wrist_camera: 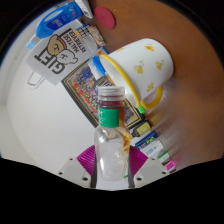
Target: Pour water
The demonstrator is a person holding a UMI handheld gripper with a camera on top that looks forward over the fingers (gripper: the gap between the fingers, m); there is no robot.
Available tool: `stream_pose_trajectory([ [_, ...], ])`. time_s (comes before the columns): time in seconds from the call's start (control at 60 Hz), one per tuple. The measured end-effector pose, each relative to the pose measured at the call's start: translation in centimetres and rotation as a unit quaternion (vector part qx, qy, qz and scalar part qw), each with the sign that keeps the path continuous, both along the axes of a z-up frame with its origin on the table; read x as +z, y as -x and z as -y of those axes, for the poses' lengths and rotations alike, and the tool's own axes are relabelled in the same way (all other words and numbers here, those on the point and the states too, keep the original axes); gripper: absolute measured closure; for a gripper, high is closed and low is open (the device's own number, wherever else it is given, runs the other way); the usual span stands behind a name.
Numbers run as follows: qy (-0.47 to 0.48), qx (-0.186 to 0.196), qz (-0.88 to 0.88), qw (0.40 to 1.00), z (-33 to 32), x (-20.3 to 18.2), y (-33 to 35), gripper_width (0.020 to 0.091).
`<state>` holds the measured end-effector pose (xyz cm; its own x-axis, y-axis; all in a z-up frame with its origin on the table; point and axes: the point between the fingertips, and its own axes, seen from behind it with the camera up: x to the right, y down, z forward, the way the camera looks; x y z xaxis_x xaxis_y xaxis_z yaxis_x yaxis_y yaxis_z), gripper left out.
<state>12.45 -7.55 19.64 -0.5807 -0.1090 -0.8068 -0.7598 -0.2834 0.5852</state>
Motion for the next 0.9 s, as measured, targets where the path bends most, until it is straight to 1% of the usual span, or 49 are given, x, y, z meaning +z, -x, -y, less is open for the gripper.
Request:
stream_pose_trajectory([
  [0.1, 0.007, 0.018, 0.011, 1.0, 0.1, -0.4, 0.1, 0.068],
  [0.15, 0.011, 0.032, 0.045, 0.998, 0.2, -0.6, 0.4, 0.068],
  [0.233, 0.01, 0.061, 0.146, 0.987, 0.7, -0.9, 0.6, 0.068],
  [0.317, -0.01, 0.084, 0.291, 0.953, 0.9, -0.5, 0.0, 0.068],
  [0.417, -0.046, 0.088, 0.469, 0.878, 1.0, 1.2, -3.1, 0.0678],
  [0.55, -0.081, 0.051, 0.663, 0.742, 0.1, 4.0, -9.9, 0.0678],
  [0.633, -0.076, 0.017, 0.758, 0.648, -0.7, 4.2, -14.7, 0.0675],
  [0.7, -0.062, 0.001, 0.815, 0.577, -1.1, 3.3, -18.5, 0.0675],
  [0.783, -0.043, 0.005, 0.859, 0.51, -1.8, 0.6, -22.6, 0.0675],
  [0.833, -0.03, 0.01, 0.875, 0.483, -2.1, -1.4, -24.4, 0.0675],
  [0.9, -0.025, 0.015, 0.885, 0.465, -2.4, -4.1, -26.2, 0.0676],
])
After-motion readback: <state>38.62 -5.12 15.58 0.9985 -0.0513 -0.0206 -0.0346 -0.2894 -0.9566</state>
